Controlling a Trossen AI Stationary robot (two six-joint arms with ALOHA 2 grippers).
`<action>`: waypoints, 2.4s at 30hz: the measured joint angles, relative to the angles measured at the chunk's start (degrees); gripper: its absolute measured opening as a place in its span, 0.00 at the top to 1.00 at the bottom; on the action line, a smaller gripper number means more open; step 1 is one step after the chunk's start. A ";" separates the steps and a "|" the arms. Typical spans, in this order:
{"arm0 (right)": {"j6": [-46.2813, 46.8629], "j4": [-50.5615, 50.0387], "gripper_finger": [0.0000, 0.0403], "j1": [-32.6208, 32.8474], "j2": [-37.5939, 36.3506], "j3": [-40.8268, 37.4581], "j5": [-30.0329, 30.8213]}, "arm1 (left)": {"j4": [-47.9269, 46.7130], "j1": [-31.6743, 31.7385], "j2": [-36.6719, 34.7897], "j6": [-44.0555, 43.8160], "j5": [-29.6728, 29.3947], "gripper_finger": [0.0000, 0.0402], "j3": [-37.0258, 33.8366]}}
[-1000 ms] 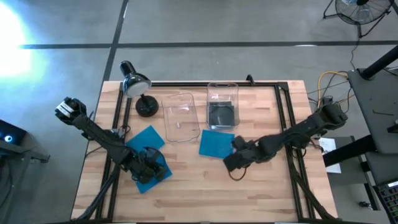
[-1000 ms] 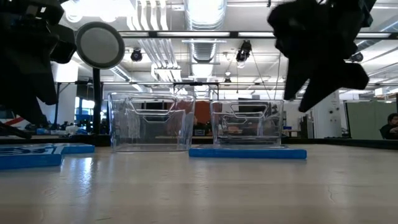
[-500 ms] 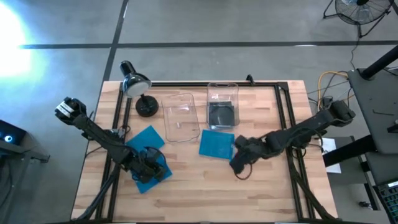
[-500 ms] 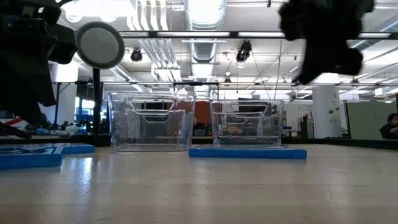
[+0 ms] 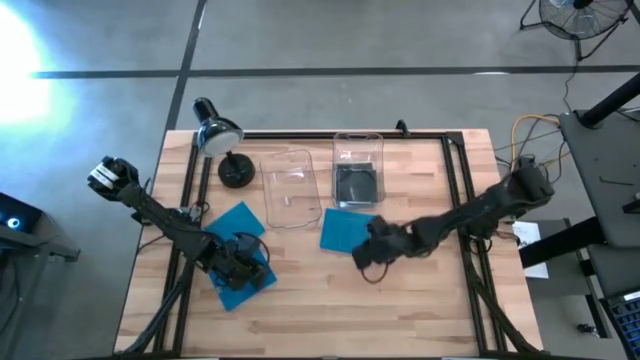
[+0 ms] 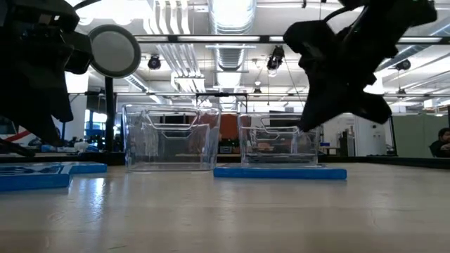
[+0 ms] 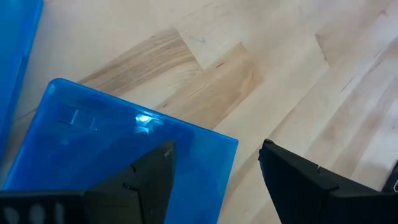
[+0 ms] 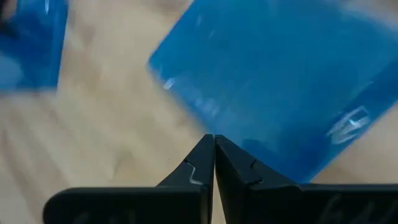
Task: Pick & place jewel cases by type
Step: Put the top right blue CD case into the left transparent bin
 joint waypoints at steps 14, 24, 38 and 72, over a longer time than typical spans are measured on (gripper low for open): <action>1.59 2.99 0.72 0.54 14.69 2.38 -3.64 | 0.04 0.00 0.00 -0.13 1.29 0.47 -0.07; -0.36 17.23 0.70 6.31 12.58 1.66 -14.94 | 1.51 1.48 0.00 -0.03 0.88 0.47 -0.33; 14.81 -7.37 0.50 8.21 -1.23 1.26 -6.36 | 27.78 10.30 10.76 6.90 3.90 0.47 -0.12; 13.79 18.44 0.36 9.71 4.45 0.53 7.87 | 17.57 12.37 32.15 33.13 16.26 0.47 15.62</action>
